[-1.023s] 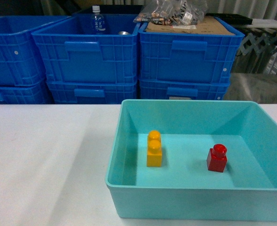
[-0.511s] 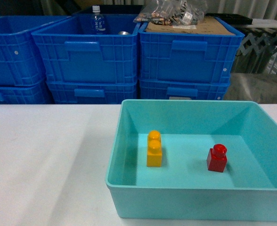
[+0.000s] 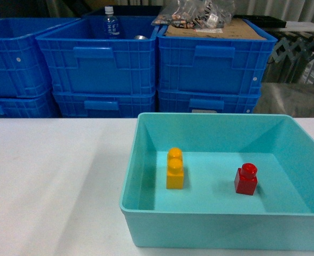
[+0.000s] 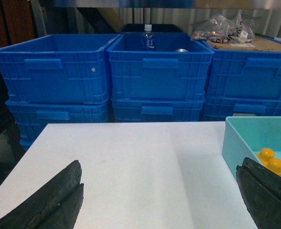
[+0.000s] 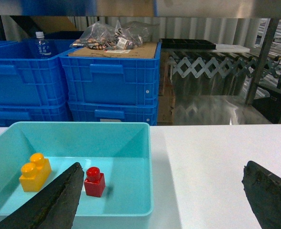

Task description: Pick red block from blue box to shelf

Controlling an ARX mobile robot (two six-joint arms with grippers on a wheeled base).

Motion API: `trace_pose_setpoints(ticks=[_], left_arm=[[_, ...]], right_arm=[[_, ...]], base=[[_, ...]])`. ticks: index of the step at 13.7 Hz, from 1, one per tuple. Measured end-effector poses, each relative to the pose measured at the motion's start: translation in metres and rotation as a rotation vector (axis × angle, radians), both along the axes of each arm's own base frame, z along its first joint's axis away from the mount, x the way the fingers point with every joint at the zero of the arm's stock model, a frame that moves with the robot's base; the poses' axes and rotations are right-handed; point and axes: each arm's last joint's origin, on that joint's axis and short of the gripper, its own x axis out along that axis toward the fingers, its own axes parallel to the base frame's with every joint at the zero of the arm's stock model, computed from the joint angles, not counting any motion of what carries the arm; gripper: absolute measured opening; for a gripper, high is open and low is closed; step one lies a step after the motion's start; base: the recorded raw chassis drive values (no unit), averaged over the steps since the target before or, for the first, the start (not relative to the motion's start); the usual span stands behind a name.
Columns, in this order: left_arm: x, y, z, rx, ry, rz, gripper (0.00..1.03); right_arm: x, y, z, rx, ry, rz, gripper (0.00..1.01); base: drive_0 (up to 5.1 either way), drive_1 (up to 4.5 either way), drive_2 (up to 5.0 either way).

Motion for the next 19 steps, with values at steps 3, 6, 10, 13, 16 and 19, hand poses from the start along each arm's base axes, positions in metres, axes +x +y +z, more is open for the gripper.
trace_pose_setpoints(ticks=[3, 6, 10, 13, 16, 19], left_arm=[[0.0, 0.0, 0.0, 0.0, 0.0, 0.0, 0.98], [0.0, 0.0, 0.0, 0.0, 0.0, 0.0, 0.98], [0.0, 0.0, 0.0, 0.0, 0.0, 0.0, 0.98], [0.0, 0.0, 0.0, 0.0, 0.0, 0.0, 0.98], [0.0, 0.0, 0.0, 0.0, 0.0, 0.0, 0.98], [0.0, 0.0, 0.0, 0.0, 0.0, 0.0, 0.98]], right_arm=[[0.0, 0.0, 0.0, 0.0, 0.0, 0.0, 0.98], [0.0, 0.0, 0.0, 0.0, 0.0, 0.0, 0.98], [0.0, 0.0, 0.0, 0.0, 0.0, 0.0, 0.98], [0.0, 0.0, 0.0, 0.0, 0.0, 0.0, 0.98], [0.0, 0.0, 0.0, 0.0, 0.0, 0.0, 0.98], [0.0, 0.0, 0.0, 0.0, 0.0, 0.0, 0.98]], base=[[0.0, 0.0, 0.0], [0.0, 0.0, 0.0], [0.0, 0.0, 0.0], [0.0, 0.0, 0.0], [0.0, 0.0, 0.0], [0.0, 0.0, 0.0]])
